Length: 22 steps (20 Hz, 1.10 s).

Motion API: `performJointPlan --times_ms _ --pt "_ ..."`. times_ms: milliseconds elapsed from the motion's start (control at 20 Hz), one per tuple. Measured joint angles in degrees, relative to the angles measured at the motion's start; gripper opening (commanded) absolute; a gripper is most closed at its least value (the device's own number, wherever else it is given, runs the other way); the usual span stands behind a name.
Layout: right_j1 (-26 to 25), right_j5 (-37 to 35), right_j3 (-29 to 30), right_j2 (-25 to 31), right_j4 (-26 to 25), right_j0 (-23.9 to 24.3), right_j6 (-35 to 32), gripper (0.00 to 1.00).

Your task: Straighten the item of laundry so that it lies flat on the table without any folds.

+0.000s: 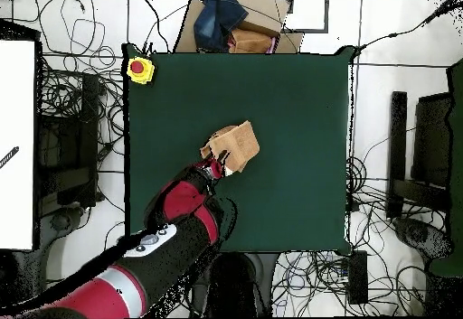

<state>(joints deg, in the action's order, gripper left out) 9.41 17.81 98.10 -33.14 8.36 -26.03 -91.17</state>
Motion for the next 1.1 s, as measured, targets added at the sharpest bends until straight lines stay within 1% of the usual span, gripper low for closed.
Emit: performJointPlan --times_ms 150,200,300,450,500,650,800,850,1100 --pt "-1.61 1.5 -0.02 -0.29 1.92 -0.73 0.0 1.0" --pt "-2.88 2.4 -0.01 -0.77 3.68 -1.55 0.0 1.0" --pt "-3.89 3.04 0.02 -1.32 5.25 -2.42 0.0 1.0" --pt "-6.06 4.08 0.09 -2.42 8.85 -4.45 0.0 1.0" --pt "-7.35 4.49 0.11 -3.07 11.06 -5.83 0.0 1.0" --pt "-9.82 4.82 0.13 -4.08 15.29 -8.45 0.0 1.0" --pt "-11.85 4.79 0.12 -4.79 18.3 -10.31 0.0 1.0" --pt "-13.53 4.78 0.12 -5.38 20.32 -11.54 0.0 1.0" --pt "-15.31 4.79 0.11 -5.6 21.58 -12.38 0.0 1.0"
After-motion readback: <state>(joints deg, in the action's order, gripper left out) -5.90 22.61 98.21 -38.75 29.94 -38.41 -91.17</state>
